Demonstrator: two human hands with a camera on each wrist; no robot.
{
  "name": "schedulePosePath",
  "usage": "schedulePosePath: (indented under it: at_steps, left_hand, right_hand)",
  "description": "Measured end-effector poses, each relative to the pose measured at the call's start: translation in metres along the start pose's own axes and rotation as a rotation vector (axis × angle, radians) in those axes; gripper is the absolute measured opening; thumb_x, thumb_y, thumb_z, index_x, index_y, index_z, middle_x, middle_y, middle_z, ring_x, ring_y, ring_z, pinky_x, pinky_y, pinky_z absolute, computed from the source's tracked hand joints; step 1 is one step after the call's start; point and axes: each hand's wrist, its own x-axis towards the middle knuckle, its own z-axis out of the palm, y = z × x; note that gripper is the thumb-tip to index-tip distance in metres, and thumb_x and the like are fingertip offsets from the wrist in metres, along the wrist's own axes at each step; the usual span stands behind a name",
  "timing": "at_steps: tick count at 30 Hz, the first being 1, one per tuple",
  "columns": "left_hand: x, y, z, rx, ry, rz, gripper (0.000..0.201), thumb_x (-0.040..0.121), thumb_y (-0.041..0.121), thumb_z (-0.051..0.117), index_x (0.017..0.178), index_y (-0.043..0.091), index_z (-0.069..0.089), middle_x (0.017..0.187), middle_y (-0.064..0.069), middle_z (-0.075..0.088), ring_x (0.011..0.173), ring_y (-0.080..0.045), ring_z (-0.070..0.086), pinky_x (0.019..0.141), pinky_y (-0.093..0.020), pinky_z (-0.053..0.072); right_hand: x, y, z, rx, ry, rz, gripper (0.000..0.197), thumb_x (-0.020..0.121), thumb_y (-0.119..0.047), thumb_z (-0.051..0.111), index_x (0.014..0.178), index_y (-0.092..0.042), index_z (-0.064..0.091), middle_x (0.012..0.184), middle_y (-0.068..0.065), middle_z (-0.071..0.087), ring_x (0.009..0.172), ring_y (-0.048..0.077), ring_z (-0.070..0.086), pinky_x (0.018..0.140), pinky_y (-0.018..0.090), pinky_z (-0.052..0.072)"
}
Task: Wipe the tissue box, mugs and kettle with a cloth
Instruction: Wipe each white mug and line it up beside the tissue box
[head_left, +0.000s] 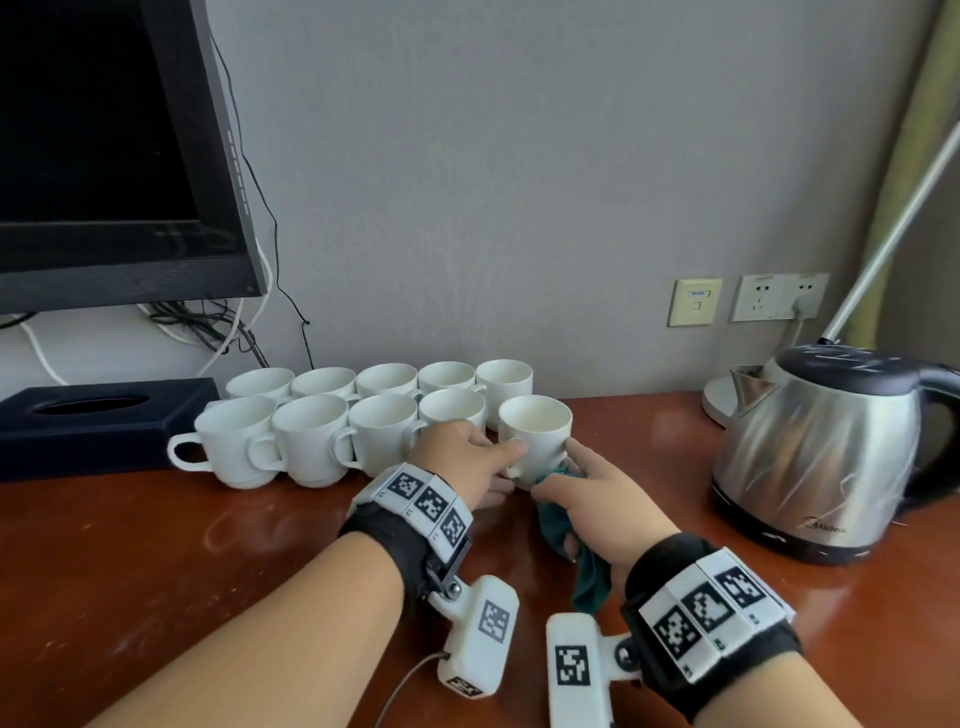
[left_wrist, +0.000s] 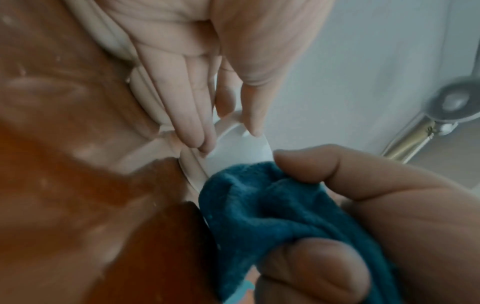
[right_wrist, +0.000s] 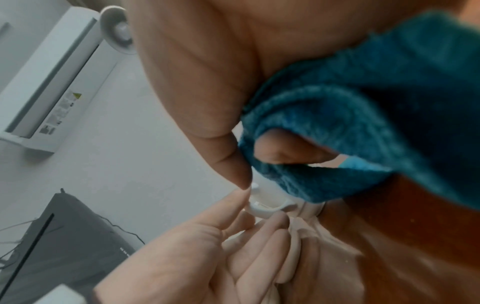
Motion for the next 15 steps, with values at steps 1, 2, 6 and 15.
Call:
schedulePosePath:
  at_steps: [1,2,6,15]
  left_hand:
    - [0.000,0.003,-0.003,0.061,0.014,0.022,0.032,0.090,0.026,0.082,0.084,0.010,0.054,0.083,-0.017,0.074,0.072,-0.027,0.078,0.067,-0.041,0.065]
    - [0.001,0.005,-0.006,0.117,0.026,0.041,0.035,0.089,0.027,0.083,0.083,0.011,0.053,0.081,-0.018,0.074,0.070,-0.028,0.078,0.067,-0.043,0.065]
    - [0.002,0.008,-0.013,0.264,0.058,0.090,0.037,0.088,0.034,0.083,0.078,0.012,0.055,0.070,-0.013,0.074,0.062,-0.029,0.076,0.060,-0.045,0.065]
    - [0.005,0.018,-0.015,0.365,0.025,0.116,0.036,0.095,0.028,0.076,0.074,0.013,0.051,0.077,-0.017,0.076,0.072,-0.034,0.077,0.067,-0.047,0.066]
  right_hand:
    - [0.002,0.001,0.000,0.018,-0.008,0.003,0.042,0.072,-0.026,0.064,0.113,-0.035,0.068,0.073,0.006,0.061,0.050,0.026,0.046,0.046,0.031,0.040]
    - [0.002,0.002,0.000,0.036,-0.016,-0.001,0.044,0.072,-0.026,0.064,0.114,-0.036,0.069,0.075,0.005,0.061,0.051,0.027,0.046,0.045,0.030,0.040]
    - [0.003,0.002,0.004,0.078,-0.043,-0.016,0.045,0.072,-0.027,0.065,0.115,-0.041,0.068,0.080,0.006,0.063,0.055,0.028,0.047,0.046,0.030,0.040]
    - [0.002,-0.004,0.011,0.221,-0.111,-0.029,0.038,0.089,-0.016,0.062,0.111,-0.047,0.069,0.119,0.026,0.064,0.061,0.024,0.047,0.043,0.028,0.043]
